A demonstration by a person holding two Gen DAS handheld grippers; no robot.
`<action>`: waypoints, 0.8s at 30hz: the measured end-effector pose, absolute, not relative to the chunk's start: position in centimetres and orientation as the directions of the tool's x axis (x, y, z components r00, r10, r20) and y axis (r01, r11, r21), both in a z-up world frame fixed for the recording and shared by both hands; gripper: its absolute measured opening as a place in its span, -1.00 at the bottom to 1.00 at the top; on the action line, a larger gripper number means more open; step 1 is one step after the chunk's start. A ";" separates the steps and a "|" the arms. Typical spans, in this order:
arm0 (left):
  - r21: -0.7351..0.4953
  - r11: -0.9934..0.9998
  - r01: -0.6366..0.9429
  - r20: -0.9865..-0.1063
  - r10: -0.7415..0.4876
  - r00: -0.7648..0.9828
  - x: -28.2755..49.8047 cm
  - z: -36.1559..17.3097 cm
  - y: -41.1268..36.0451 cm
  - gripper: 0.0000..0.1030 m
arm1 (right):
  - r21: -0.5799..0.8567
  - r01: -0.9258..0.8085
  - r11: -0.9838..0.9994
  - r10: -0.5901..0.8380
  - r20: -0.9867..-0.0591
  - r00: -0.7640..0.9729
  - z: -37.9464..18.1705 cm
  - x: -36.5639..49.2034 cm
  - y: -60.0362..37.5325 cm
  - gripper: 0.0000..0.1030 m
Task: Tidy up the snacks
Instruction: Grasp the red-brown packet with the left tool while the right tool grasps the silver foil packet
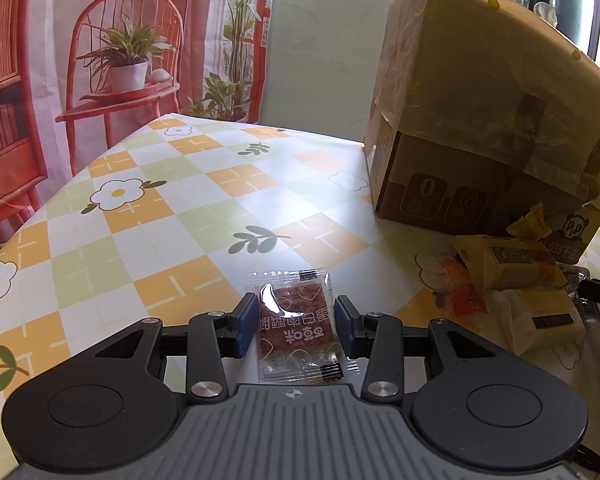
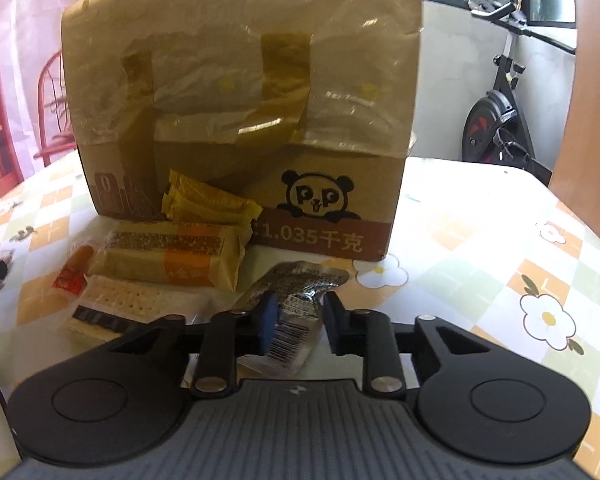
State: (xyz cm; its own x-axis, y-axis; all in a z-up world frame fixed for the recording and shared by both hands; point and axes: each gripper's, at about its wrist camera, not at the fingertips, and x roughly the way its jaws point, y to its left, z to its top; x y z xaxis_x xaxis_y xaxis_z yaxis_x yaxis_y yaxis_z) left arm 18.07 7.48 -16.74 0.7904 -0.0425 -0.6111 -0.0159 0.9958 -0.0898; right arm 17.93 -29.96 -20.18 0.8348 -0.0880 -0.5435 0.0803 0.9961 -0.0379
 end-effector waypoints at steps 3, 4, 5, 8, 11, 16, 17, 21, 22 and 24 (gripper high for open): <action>-0.090 0.996 -0.016 -0.611 -0.043 0.790 18.1 -16.7 7.5 -0.14 | -0.018 0.103 0.995 -0.097 -0.513 0.853 -19.9 17.2 -30.3 -0.86; -0.090 0.996 -0.016 -0.611 -0.043 0.790 18.1 -16.7 7.5 -0.14 | -0.010 0.115 0.993 -0.104 -0.508 0.855 -19.9 17.3 -30.4 -0.87; -0.090 0.996 -0.016 -0.611 -0.043 0.790 18.1 -16.7 7.5 -0.14 | -0.005 0.126 0.992 -0.112 -0.502 0.857 -19.8 17.2 -30.5 -0.87; -0.090 0.996 -0.016 -0.611 -0.042 0.790 18.1 -16.7 7.5 -0.14 | -0.001 0.154 0.988 -0.135 -0.489 0.862 -19.7 16.9 -30.7 -0.87; -0.088 0.996 -0.016 -0.611 -0.041 0.790 18.0 -16.7 7.5 -0.14 | 0.020 0.166 0.986 -0.134 -0.501 0.855 -19.6 17.0 -31.1 -0.79; -0.090 0.996 -0.016 -0.611 -0.043 0.790 18.0 -16.7 7.5 -0.14 | 0.055 0.154 0.987 -0.098 -0.559 0.824 -19.8 17.9 -31.6 -0.20; -0.092 0.996 -0.016 -0.611 -0.044 0.791 18.0 -16.7 7.5 -0.14 | 0.062 0.153 0.986 -0.092 -0.565 0.820 -19.8 18.0 -31.7 -0.14; -0.103 0.995 -0.016 -0.608 -0.050 0.792 18.0 -16.7 7.7 -0.14 | 0.066 0.127 0.990 -0.062 -0.603 0.795 -19.8 18.7 -31.6 0.18; -0.106 0.994 -0.016 -0.608 -0.052 0.793 18.0 -16.7 7.7 -0.14 | 0.056 0.118 0.991 -0.059 -0.610 0.790 -19.8 19.0 -31.4 0.21; -0.109 0.994 -0.017 -0.607 -0.053 0.793 18.1 -16.7 7.8 -0.14 | 0.020 0.101 0.995 -0.067 -0.620 0.781 -19.8 19.2 -30.8 0.32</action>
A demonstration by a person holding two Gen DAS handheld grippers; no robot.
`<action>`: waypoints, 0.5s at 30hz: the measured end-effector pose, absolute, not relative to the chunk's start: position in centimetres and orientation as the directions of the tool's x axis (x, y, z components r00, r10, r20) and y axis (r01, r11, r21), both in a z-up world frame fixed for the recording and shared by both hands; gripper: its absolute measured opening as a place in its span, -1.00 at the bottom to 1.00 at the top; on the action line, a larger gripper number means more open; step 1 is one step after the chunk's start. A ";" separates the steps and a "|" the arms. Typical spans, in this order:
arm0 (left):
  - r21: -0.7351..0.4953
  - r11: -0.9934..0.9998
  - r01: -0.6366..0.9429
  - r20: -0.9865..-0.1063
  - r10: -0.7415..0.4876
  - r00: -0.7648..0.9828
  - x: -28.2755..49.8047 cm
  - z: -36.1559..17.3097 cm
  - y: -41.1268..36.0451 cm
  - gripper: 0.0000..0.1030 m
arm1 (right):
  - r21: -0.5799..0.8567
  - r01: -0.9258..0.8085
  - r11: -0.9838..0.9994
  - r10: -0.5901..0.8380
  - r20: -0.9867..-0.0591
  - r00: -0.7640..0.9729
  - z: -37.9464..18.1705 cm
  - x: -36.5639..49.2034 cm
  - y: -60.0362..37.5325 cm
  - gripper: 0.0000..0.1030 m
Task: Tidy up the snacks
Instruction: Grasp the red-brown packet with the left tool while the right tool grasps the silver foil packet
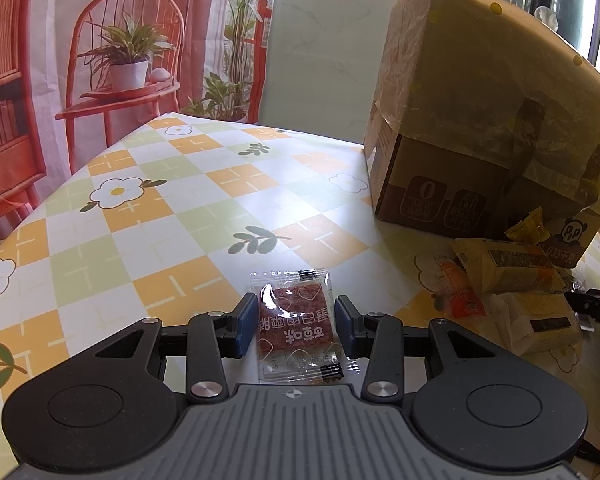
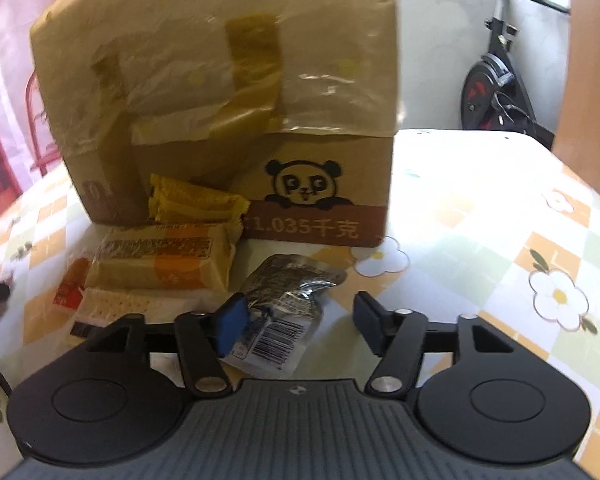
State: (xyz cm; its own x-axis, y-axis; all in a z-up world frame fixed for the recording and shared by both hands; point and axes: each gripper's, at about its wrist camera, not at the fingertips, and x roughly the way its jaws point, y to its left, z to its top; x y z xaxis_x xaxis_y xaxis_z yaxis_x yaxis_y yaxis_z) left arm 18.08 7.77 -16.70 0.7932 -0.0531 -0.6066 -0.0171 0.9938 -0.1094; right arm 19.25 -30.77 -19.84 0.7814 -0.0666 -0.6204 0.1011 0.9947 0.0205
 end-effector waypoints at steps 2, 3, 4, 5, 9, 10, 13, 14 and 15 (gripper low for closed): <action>-0.100 0.995 -0.016 -0.608 -0.049 0.792 18.1 -16.7 7.8 -0.14 | -0.017 0.086 0.996 -0.078 -0.633 0.770 -20.0 19.7 -30.1 0.41; -0.096 0.995 -0.015 -0.609 -0.047 0.792 18.1 -16.7 7.7 -0.14 | -0.035 0.078 0.996 -0.082 -0.640 0.764 -20.0 19.9 -29.8 0.43; -0.095 0.995 -0.015 -0.609 -0.046 0.792 18.1 -16.7 7.7 -0.14 | -0.050 0.071 0.996 -0.087 -0.643 0.761 -20.1 20.2 -29.6 0.43; -0.096 0.995 -0.015 -0.608 -0.047 0.792 18.1 -16.7 7.7 -0.14 | -0.051 0.068 0.996 -0.085 -0.645 0.759 -20.2 20.4 -29.4 0.43; -0.099 0.995 -0.015 -0.608 -0.048 0.792 18.1 -16.7 7.7 -0.14 | -0.056 0.062 0.997 -0.083 -0.650 0.755 -20.3 21.5 -29.0 0.44; -0.098 0.995 -0.015 -0.609 -0.048 0.792 18.1 -16.7 7.7 -0.14 | -0.058 0.058 0.997 -0.082 -0.650 0.756 -20.4 21.7 -28.9 0.42; -0.099 0.995 -0.015 -0.609 -0.049 0.792 18.2 -16.7 7.7 -0.14 | -0.063 0.041 0.997 -0.072 -0.643 0.762 -20.5 21.8 -28.8 0.31; -0.098 0.995 -0.015 -0.609 -0.048 0.792 18.2 -16.7 7.7 -0.14 | -0.066 0.027 0.997 -0.064 -0.637 0.768 -20.5 21.6 -28.7 0.16; -0.098 0.995 -0.015 -0.609 -0.048 0.792 18.2 -16.7 7.7 -0.14 | -0.071 0.017 0.997 -0.058 -0.631 0.774 -20.5 21.3 -28.6 0.06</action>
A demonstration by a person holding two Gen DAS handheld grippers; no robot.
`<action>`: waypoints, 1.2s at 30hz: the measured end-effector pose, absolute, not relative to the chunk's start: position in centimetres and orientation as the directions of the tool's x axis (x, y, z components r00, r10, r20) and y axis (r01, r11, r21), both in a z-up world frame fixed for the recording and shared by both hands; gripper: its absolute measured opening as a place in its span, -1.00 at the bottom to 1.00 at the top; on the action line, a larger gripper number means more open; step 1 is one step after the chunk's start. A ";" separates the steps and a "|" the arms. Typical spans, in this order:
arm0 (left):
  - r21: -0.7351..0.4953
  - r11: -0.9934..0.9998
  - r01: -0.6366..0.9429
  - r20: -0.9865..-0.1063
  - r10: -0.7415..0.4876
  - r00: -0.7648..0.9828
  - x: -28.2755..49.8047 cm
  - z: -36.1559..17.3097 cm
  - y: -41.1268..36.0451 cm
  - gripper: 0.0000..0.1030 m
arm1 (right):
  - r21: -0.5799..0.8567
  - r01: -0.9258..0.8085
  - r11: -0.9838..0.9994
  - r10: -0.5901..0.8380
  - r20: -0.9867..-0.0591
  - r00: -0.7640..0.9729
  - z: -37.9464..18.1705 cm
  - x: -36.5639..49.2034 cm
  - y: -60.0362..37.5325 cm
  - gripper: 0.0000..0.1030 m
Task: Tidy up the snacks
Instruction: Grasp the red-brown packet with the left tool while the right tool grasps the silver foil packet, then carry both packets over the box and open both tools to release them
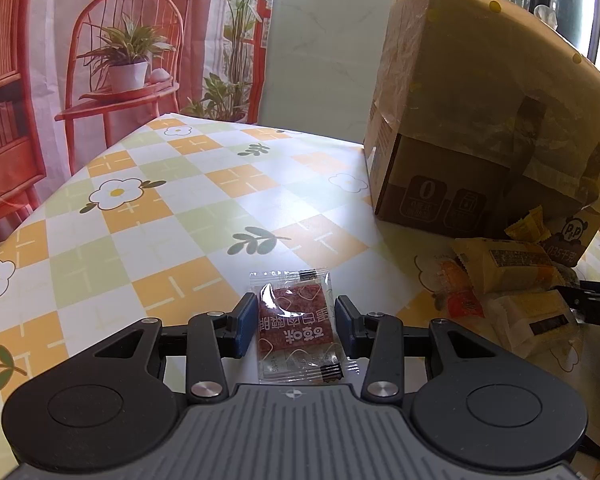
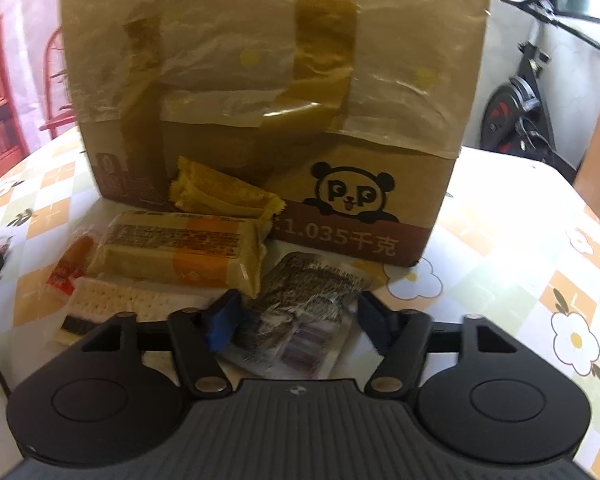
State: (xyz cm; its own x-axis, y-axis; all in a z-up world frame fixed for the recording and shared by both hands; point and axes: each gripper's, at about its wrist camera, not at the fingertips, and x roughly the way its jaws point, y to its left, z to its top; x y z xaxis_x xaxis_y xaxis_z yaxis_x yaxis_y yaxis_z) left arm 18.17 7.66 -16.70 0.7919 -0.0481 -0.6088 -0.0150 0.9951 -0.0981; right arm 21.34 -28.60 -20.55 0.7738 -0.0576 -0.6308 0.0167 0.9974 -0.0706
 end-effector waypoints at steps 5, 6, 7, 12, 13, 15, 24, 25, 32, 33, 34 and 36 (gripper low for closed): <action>-0.099 0.995 -0.015 -0.609 -0.048 0.792 18.2 -16.7 7.7 -0.14 | -0.038 0.079 0.996 -0.086 -0.603 0.793 -20.4 19.6 -29.3 -0.56; -0.098 0.995 -0.015 -0.609 -0.048 0.792 18.2 -16.7 7.7 -0.14 | -0.019 0.090 0.996 -0.084 -0.596 0.798 -20.3 19.3 -29.6 -0.79; -0.098 0.995 -0.015 -0.609 -0.048 0.792 18.2 -16.7 7.7 -0.14 | -0.014 0.106 0.994 -0.094 -0.583 0.807 -20.2 18.9 -29.7 -0.91; -0.098 0.995 -0.015 -0.609 -0.048 0.792 18.2 -16.7 7.7 -0.14 | 0.046 0.145 0.988 -0.102 -0.506 0.857 -19.8 17.3 -30.7 -0.91; -0.098 0.995 -0.015 -0.609 -0.048 0.792 18.1 -16.7 7.7 -0.14 | 0.057 0.147 0.987 -0.100 -0.492 0.865 -19.7 17.1 -30.8 -0.92; -0.098 0.995 -0.015 -0.609 -0.048 0.792 18.2 -16.7 7.7 -0.14 | 0.071 0.154 0.986 -0.104 -0.467 0.878 -19.5 16.7 -31.0 -0.92; -0.124 0.992 -0.025 -0.590 -0.053 0.805 18.1 -16.0 8.2 -0.18 | 0.091 0.181 0.979 -0.128 -0.416 0.900 -18.3 14.9 -31.3 -0.93; -0.124 0.992 -0.022 -0.588 -0.056 0.807 18.2 -15.8 8.2 -0.18 | 0.098 0.179 0.979 -0.124 -0.410 0.903 -18.0 14.6 -31.4 -0.93; -0.143 0.989 0.031 -0.530 -0.103 0.841 17.9 -13.1 7.3 -0.18 | 0.119 0.138 0.983 -0.089 -0.346 0.934 -15.3 12.7 -31.1 -0.93; -0.148 0.988 0.039 -0.519 -0.111 0.847 17.8 -12.5 7.3 -0.18 | 0.120 0.129 0.984 -0.082 -0.335 0.939 -14.8 12.4 -30.9 -0.93; -0.154 0.987 0.046 -0.509 -0.119 0.853 17.7 -12.0 7.2 -0.18 | 0.121 0.119 0.986 -0.075 -0.322 0.944 -14.3 12.2 -30.8 -0.93; -0.159 0.986 0.057 -0.487 -0.128 0.864 17.5 -10.7 7.1 -0.18 | 0.126 0.101 0.987 -0.060 -0.296 0.953 -13.2 11.7 -30.5 -0.93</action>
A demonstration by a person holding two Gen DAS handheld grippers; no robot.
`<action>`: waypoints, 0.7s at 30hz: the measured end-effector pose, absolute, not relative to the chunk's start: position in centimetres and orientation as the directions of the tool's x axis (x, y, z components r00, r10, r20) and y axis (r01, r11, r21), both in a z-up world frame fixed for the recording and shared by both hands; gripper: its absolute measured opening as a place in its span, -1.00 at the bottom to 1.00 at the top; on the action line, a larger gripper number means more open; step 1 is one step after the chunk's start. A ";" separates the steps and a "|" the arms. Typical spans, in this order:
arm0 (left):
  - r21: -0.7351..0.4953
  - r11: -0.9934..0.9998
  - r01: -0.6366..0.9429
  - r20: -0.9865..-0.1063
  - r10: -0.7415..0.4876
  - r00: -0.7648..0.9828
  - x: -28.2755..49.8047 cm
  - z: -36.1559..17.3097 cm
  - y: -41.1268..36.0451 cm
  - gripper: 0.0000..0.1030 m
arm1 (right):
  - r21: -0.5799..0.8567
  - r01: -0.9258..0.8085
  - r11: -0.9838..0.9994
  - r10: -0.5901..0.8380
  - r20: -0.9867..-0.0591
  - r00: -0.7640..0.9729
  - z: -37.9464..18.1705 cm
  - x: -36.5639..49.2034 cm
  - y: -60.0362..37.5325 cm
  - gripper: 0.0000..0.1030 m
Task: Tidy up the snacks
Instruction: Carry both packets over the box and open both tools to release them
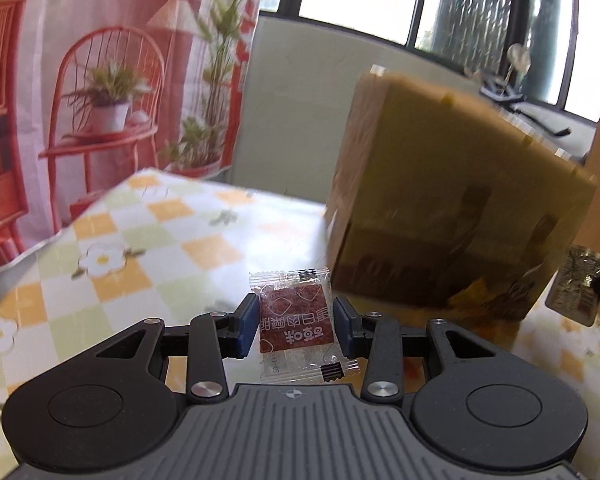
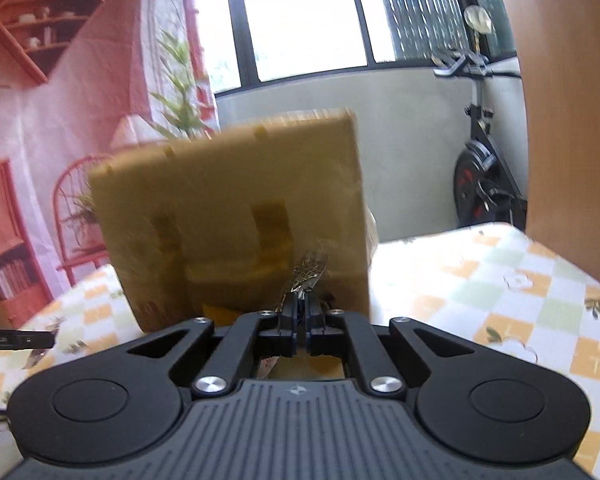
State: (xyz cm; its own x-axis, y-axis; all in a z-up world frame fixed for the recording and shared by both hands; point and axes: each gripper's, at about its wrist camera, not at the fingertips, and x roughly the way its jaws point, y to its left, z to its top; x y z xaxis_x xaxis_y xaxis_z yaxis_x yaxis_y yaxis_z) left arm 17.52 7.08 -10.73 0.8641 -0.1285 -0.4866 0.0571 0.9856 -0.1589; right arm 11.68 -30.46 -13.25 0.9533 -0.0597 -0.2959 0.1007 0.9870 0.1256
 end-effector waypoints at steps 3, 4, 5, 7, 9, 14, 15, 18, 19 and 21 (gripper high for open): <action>-0.154 0.985 0.080 -0.441 -0.141 0.886 17.1 -8.8 6.5 -0.18 | 0.135 0.075 0.988 -0.039 -0.253 0.967 -11.5 11.1 -30.0 -0.93; -0.152 0.984 0.089 -0.422 -0.146 0.895 16.9 -8.1 6.4 -0.18 | 0.135 0.066 0.989 -0.033 -0.237 0.971 -10.8 10.9 -29.9 -0.93; -0.152 0.983 0.098 -0.404 -0.152 0.902 16.8 -7.3 6.2 -0.18 | 0.135 0.058 0.989 -0.027 -0.222 0.975 -10.1 10.7 -29.8 -0.93; -0.150 0.982 0.119 -0.370 -0.167 0.914 16.7 -5.7 5.6 -0.18 | 0.130 0.040 0.991 -0.015 -0.186 0.983 -8.7 10.4 -29.5 -0.93; -0.135 0.980 0.146 -0.339 -0.184 0.923 16.8 -4.2 4.9 -0.18 | 0.125 0.020 0.992 -0.001 -0.150 0.989 -7.2 10.1 -29.2 -0.93; -0.097 0.976 0.194 -0.282 -0.214 0.935 17.8 -1.3 2.8 -0.18 | 0.094 -0.019 0.995 0.025 -0.062 0.998 -3.9 9.9 -28.6 -0.93; -0.099 0.974 0.202 -0.274 -0.222 0.936 18.1 -0.8 2.4 -0.18 | 0.089 -0.026 0.996 0.031 -0.051 0.998 -3.3 10.0 -28.5 -0.93; -0.100 0.969 0.228 -0.254 -0.246 0.935 19.5 0.5 1.3 -0.18 | 0.081 -0.042 0.996 0.044 -0.028 0.999 -1.8 11.0 -28.6 -0.93; -0.098 0.967 0.236 -0.251 -0.253 0.934 20.1 0.8 0.9 -0.18 | 0.077 -0.045 0.996 0.047 -0.023 0.999 -1.5 11.4 -28.6 -0.93; -0.097 0.962 0.256 -0.254 -0.272 0.928 21.6 1.5 0.2 -0.18 | 0.058 -0.046 0.997 0.047 -0.014 0.999 -0.8 12.5 -28.8 -0.93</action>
